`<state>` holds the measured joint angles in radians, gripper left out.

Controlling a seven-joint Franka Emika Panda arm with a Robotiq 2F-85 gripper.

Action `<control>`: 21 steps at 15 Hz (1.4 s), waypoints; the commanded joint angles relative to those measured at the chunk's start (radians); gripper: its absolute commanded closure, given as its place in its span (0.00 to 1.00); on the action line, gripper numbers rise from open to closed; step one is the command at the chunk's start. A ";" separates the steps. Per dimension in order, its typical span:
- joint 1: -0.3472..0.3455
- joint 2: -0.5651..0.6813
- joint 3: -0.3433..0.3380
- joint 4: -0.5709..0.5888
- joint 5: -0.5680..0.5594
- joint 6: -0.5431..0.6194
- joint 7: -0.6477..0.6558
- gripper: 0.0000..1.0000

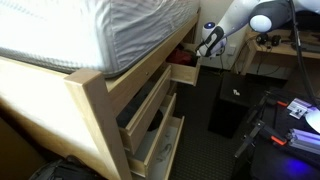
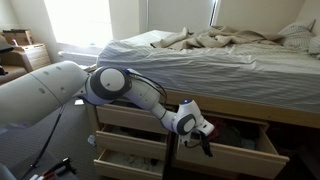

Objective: Open the topmost drawers fully

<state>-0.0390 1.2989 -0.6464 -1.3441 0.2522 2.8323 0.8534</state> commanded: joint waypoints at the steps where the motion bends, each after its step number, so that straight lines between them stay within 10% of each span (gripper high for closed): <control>1: 0.089 -0.089 -0.039 -0.218 0.001 0.112 -0.014 0.00; 8: 0.033 -0.179 -0.017 -0.313 -0.019 0.259 -0.145 0.00; 11: -0.101 -0.240 0.107 -0.282 0.000 0.443 -0.260 0.00; 12: -0.010 -0.158 0.010 -0.257 0.045 0.358 -0.204 0.00; 15: -0.030 -0.164 0.019 -0.253 0.063 0.374 -0.231 0.00; 21: -0.088 -0.363 0.145 -0.448 0.066 0.698 -0.433 0.00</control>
<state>-0.0743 1.0912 -0.6035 -1.6469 0.3260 3.4214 0.5691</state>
